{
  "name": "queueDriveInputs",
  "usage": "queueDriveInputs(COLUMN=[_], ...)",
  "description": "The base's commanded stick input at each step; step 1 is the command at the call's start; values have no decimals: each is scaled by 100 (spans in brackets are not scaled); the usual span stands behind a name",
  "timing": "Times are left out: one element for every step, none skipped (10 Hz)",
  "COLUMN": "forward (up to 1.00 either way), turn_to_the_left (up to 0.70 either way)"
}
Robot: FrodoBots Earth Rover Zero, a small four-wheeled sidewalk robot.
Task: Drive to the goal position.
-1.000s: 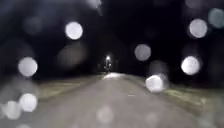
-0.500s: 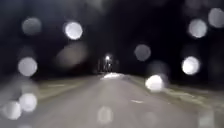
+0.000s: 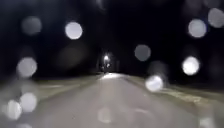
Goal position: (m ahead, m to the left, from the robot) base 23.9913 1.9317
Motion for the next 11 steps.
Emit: queueDriveInputs(forward=[100,100,100,100,100,100,100,100,100,100,100], turn_to_the_left=[-12,-11,0,0,0,0,0,0,0,0,0])
